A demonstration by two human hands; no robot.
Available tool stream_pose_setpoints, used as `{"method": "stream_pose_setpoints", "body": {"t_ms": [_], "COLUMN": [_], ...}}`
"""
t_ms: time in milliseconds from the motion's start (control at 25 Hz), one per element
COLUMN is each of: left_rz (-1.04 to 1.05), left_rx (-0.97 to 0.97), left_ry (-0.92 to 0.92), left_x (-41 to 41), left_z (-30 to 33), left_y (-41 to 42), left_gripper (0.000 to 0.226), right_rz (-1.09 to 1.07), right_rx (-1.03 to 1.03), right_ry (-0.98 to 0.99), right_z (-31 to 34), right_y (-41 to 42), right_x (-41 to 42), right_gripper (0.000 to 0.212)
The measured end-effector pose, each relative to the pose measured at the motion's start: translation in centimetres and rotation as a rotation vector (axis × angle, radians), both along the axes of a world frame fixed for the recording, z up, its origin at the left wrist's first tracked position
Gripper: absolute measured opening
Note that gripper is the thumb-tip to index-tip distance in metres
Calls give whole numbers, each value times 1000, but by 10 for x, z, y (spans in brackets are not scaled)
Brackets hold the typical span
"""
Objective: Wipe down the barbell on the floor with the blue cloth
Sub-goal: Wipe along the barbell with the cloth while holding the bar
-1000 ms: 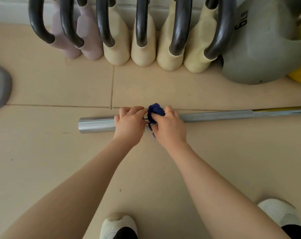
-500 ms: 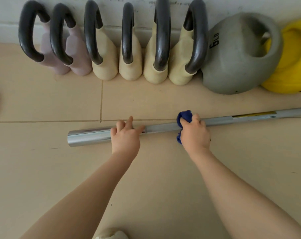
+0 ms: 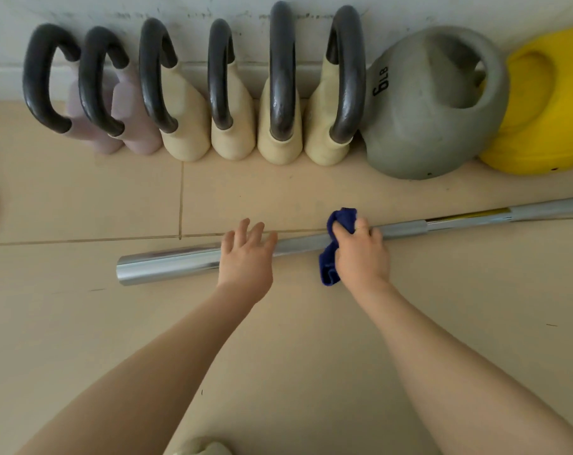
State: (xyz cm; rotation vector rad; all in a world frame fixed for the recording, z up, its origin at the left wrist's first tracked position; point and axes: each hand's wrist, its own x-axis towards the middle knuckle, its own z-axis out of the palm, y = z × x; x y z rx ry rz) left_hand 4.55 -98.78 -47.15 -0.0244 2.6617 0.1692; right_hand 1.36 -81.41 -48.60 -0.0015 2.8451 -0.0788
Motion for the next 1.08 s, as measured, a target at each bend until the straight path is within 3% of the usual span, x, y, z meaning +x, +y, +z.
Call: {"method": "stream_pose_setpoints", "body": {"t_ms": [120, 240, 360, 480, 640, 680, 800, 840, 1000, 1080], "left_rz": [-101, -170, -144, -141, -127, -118, -104, -98, -103, -103], "left_rx": [99, 70, 57, 22, -12, -2, -9, -13, -21, -25], "left_ry": [-5, 3, 51, 50, 66, 65, 76, 76, 64, 64], "left_x": [-9, -18, -25, -33, -38, -38, -38, -38, -41, -42], "left_z": [-6, -14, -16, -16, -16, -16, -18, -18, -15, -15], "left_y": [28, 42, 54, 66, 72, 73, 74, 74, 75, 74], "left_gripper": [60, 60, 48, 33, 25, 24, 22, 22, 21, 20], "right_rz": [121, 192, 3, -141, 82, 54, -355, -378, 122, 49], "right_rx": [-75, -12, 1, -61, -60, -39, -17, -28, -54, -3], "right_ry": [21, 124, 81, 89, 99, 104, 105, 92, 133, 132], "right_z": [-2, -5, -11, -9, -11, -11, -13, -12, -18, -17], "right_y": [-7, 30, 59, 39, 64, 85, 118, 110, 94, 124], "right_x": [22, 3, -16, 0, -3, -13, -30, -31, -20, -35], "right_gripper": [42, 51, 42, 45, 45, 42, 35, 33, 38, 36]}}
